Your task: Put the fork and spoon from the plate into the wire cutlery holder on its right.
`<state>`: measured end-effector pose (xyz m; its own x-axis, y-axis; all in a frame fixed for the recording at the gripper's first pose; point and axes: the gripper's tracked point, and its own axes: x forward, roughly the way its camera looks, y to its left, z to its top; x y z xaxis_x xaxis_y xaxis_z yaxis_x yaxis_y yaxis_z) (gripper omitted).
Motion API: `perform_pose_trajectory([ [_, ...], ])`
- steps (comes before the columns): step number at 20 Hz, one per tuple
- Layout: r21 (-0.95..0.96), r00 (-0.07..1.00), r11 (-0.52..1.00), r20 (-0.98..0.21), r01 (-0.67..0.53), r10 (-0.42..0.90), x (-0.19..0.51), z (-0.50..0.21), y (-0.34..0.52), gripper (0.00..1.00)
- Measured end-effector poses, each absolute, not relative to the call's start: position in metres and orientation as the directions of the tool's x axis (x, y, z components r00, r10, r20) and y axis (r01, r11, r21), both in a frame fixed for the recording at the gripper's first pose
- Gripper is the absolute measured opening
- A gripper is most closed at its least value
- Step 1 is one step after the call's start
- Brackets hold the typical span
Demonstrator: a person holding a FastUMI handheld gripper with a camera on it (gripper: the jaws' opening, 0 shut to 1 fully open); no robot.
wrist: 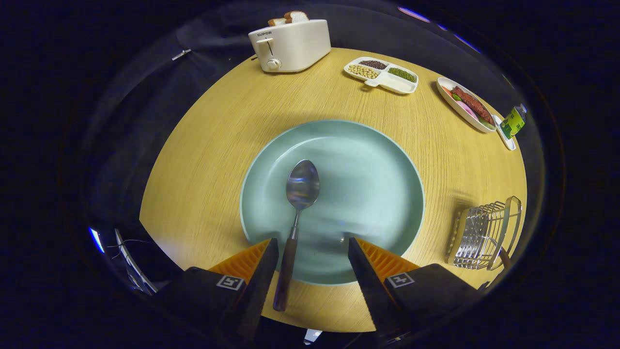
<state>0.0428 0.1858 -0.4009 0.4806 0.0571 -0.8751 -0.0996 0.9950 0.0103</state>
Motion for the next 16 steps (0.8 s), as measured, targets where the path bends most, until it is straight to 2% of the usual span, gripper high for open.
perform_pose_trajectory([
  [1,0.016,0.474,0.995,-0.878,-0.097,0.060,0.044,-0.403,0.187,0.82],
  [4,0.026,0.435,0.995,-0.898,-0.094,0.065,0.044,-0.413,0.190,0.68],
  [5,0.031,0.416,0.995,-0.907,-0.094,0.067,0.041,-0.416,0.191,0.55],
  [6,0.030,0.414,0.995,-0.908,-0.094,0.066,0.041,-0.413,0.189,0.48],
  [9,0.035,0.405,0.995,-0.912,-0.094,0.070,0.043,-0.417,0.187,0.15],
  [14,0.111,0.401,0.992,-0.907,-0.064,0.127,0.048,-0.415,0.190,0.11],
  [16,0.118,0.386,0.988,-0.911,-0.098,0.147,0.044,-0.414,0.188,0.09],
])
